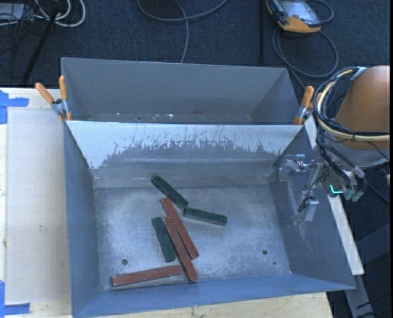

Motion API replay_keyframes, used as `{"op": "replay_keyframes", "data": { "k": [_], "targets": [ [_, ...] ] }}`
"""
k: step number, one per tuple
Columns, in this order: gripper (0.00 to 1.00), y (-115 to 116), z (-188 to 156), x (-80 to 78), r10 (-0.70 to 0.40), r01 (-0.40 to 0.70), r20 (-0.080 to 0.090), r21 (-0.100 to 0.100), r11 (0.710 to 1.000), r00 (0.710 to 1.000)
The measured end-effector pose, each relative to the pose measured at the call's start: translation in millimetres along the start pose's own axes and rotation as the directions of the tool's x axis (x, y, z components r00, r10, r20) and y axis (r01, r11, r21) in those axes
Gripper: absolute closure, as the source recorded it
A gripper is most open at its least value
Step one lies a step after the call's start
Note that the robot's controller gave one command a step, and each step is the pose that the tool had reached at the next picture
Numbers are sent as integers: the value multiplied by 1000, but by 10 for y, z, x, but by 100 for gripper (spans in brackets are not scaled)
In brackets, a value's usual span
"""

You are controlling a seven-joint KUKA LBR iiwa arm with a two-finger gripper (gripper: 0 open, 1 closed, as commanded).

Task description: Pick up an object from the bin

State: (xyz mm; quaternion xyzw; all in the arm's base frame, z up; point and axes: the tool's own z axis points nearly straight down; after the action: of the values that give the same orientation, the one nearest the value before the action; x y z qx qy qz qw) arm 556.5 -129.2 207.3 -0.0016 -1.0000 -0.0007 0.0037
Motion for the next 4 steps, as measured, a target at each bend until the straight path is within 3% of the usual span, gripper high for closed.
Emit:
{"op": "replay_keyframes", "data": {
  "k": [1,2,3,4],
  "targets": [
    [0,7,-37,-17,-4,4,7,1,1000,1000],
    [0,539,705,-243,52,-52,12,0,999,999],
    [0,932,681,-275,140,-140,4,0,990,990],
    [0,1226,735,-413,35,-35,11,1,999,999]
  ]
}}
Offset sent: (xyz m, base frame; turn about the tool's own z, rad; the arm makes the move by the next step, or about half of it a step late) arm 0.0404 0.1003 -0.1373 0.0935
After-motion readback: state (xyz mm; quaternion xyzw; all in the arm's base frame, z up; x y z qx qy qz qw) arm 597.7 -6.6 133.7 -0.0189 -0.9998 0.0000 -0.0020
